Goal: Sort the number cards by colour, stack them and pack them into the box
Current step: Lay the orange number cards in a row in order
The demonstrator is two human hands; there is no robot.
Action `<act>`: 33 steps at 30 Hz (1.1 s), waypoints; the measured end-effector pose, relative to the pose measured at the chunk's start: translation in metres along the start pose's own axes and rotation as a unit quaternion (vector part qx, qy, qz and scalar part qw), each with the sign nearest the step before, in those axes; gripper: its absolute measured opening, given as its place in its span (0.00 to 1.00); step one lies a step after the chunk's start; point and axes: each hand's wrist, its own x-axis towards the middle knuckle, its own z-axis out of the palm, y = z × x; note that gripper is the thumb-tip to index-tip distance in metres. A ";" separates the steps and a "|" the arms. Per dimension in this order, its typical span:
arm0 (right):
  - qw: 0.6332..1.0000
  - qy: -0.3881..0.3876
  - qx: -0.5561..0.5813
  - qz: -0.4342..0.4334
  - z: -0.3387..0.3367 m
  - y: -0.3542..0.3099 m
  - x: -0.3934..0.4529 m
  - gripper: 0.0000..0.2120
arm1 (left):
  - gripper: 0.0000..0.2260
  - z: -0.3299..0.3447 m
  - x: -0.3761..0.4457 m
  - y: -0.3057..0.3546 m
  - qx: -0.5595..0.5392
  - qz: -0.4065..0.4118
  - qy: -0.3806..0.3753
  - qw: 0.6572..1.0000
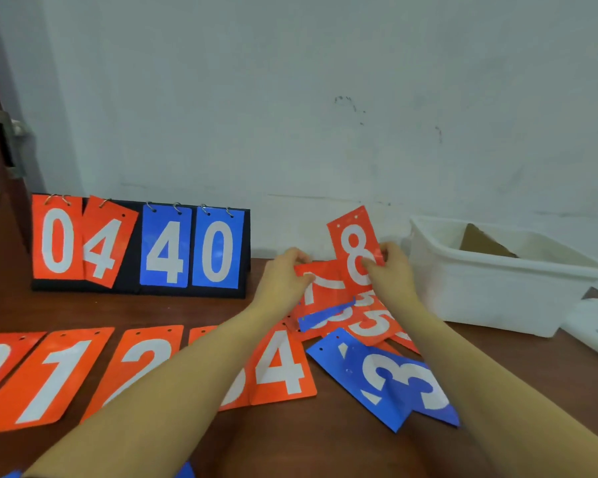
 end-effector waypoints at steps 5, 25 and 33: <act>0.998 0.008 0.050 0.036 -0.019 -0.012 -0.013 0.07 | 0.04 -0.015 0.000 0.010 0.085 0.019 -0.012 0.996; 0.990 -0.099 0.091 -0.053 -0.074 -0.058 -0.104 0.07 | 0.18 -0.064 -0.085 0.102 -0.102 0.084 0.044 0.990; 0.994 -0.045 0.098 -0.005 -0.132 -0.035 -0.114 0.08 | 0.24 0.012 -0.117 0.116 -0.314 0.010 0.035 0.949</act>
